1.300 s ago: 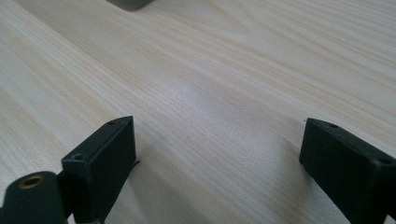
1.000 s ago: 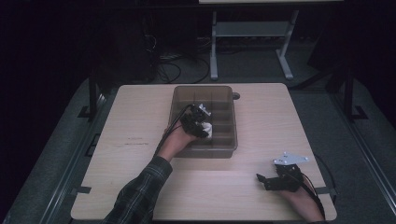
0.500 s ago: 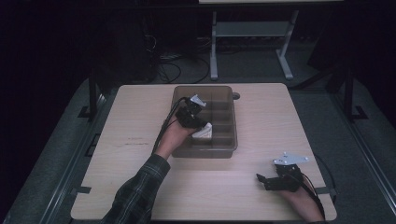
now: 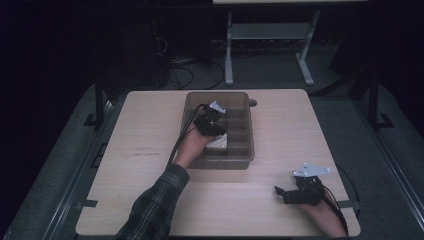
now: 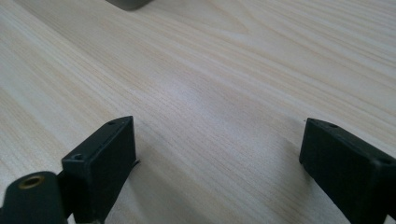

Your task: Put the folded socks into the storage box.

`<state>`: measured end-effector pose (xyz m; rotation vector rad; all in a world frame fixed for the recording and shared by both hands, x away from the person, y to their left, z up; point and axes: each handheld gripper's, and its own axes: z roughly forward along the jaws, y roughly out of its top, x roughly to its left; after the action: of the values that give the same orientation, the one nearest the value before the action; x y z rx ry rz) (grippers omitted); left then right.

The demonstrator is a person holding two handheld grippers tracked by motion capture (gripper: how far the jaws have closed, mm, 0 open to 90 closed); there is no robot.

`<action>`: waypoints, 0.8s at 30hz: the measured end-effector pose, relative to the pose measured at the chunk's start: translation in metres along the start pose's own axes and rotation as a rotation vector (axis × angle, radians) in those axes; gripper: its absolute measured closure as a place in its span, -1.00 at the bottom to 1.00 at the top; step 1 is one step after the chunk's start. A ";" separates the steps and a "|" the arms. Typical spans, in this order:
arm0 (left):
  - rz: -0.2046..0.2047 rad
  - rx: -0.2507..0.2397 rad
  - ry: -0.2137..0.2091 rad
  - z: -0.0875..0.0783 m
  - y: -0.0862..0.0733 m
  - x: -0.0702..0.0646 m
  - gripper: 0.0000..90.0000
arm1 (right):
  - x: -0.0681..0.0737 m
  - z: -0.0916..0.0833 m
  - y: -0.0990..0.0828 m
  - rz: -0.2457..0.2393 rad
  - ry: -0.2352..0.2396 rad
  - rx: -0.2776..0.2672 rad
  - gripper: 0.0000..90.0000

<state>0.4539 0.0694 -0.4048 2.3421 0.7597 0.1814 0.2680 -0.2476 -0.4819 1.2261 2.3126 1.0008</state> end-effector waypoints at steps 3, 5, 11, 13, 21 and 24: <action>0.006 0.021 -0.002 0.004 -0.002 -0.002 1.00 | 0.000 0.000 0.000 0.000 0.000 0.000 -0.77; 0.014 0.042 0.007 0.007 -0.004 -0.004 1.00 | 0.000 0.000 0.000 -0.002 -0.002 0.000 -0.77; 0.015 0.081 0.012 0.016 -0.009 -0.003 1.00 | 0.000 0.000 0.000 0.000 0.000 0.000 -0.77; 0.013 0.088 0.011 0.018 -0.010 -0.002 1.00 | 0.000 0.000 0.000 0.000 0.000 0.000 -0.77; -0.014 0.024 -0.020 0.006 -0.010 0.002 0.97 | 0.000 0.000 0.000 -0.002 -0.001 0.001 -0.77; -0.010 0.003 -0.024 -0.003 -0.012 0.002 0.87 | 0.000 0.000 0.000 -0.002 0.000 0.001 -0.77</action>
<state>0.4491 0.0790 -0.4100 2.3392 0.7604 0.1472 0.2682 -0.2476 -0.4820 1.2235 2.3138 0.9988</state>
